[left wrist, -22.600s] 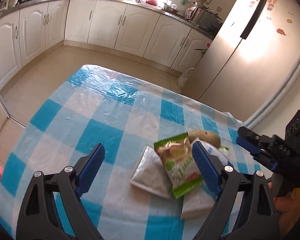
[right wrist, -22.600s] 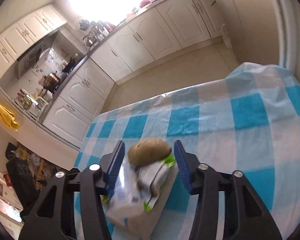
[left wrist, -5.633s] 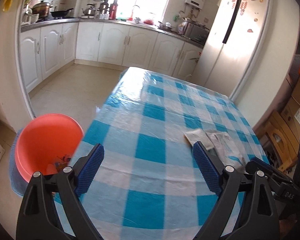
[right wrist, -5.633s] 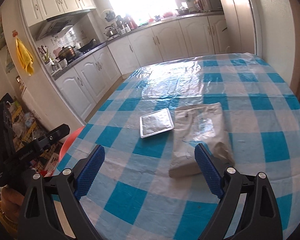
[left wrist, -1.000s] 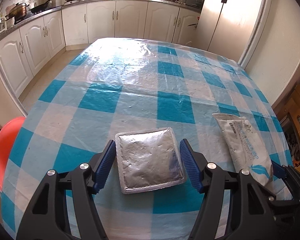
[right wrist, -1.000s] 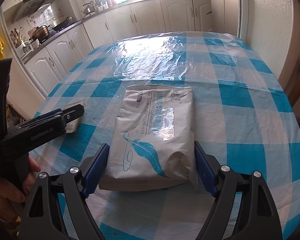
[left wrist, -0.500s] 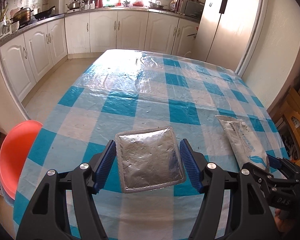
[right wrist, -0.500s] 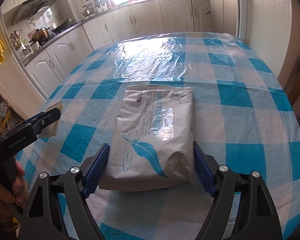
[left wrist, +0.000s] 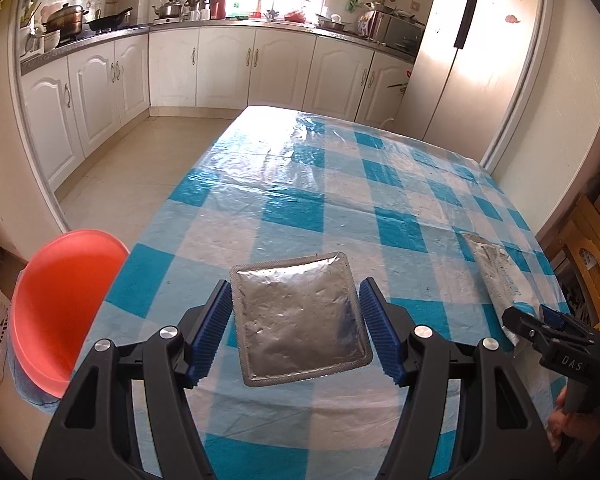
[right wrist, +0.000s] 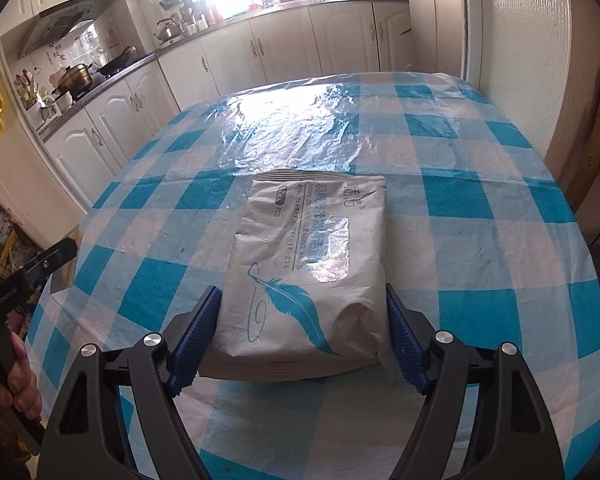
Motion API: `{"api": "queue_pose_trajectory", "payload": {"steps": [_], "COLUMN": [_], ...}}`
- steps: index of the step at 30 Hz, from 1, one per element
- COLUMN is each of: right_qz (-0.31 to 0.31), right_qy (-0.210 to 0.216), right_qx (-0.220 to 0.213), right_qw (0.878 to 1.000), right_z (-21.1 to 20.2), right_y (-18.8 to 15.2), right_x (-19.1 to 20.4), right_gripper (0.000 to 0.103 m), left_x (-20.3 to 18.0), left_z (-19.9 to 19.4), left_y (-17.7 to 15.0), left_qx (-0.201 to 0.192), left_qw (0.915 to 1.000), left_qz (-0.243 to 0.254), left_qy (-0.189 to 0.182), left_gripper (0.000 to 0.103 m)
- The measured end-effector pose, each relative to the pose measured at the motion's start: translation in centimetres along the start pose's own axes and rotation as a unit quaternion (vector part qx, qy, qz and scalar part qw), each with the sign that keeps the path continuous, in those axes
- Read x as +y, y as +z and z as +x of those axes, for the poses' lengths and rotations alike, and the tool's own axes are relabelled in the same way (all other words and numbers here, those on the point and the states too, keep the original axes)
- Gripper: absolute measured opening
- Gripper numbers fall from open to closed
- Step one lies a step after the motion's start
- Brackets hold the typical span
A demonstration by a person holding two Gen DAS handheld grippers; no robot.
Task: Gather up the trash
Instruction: 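Carry the foil tray and white bag to the orange bucket and release both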
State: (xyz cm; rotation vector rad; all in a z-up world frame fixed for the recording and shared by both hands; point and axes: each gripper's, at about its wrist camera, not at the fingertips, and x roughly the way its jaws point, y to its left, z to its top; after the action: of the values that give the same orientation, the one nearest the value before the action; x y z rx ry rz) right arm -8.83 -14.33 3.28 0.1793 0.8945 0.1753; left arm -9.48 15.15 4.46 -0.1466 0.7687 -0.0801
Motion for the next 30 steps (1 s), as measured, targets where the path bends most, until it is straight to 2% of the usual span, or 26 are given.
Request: {"api": "queue_pose_trajectory", "payload": {"steps": [7, 19, 25, 30], "right_qz": [-0.015, -0.053, -0.119, -0.177], "right_qy": [0.007, 0.063, 0.105, 0.146], "right_qx": [-0.001, 0.01, 0.018, 0.03], "right_qw": [1.0, 0.997, 0.987, 0.973], "right_z": [-0.2, -0.1, 0.4, 1.5], "right_y": [0.5, 2.9, 4.2, 5.2], "right_x": [1.8, 6.9, 13.1, 19.2], "right_gripper": [0.077, 0.078, 0.077, 0.078], "left_x": [2.3, 7.5, 11.4, 15.9], "left_z": [-0.8, -2.3, -3.2, -3.9], "left_y": [-0.2, -0.1, -0.1, -0.1], "left_qx": [-0.006, -0.025, -0.032, -0.037], "left_qw": [0.9998, 0.9967, 0.991, 0.9811], "left_qz": [-0.016, -0.055, -0.087, -0.126], "left_qy": [0.009, 0.053, 0.097, 0.142], "left_gripper": [0.066, 0.066, 0.066, 0.066]}}
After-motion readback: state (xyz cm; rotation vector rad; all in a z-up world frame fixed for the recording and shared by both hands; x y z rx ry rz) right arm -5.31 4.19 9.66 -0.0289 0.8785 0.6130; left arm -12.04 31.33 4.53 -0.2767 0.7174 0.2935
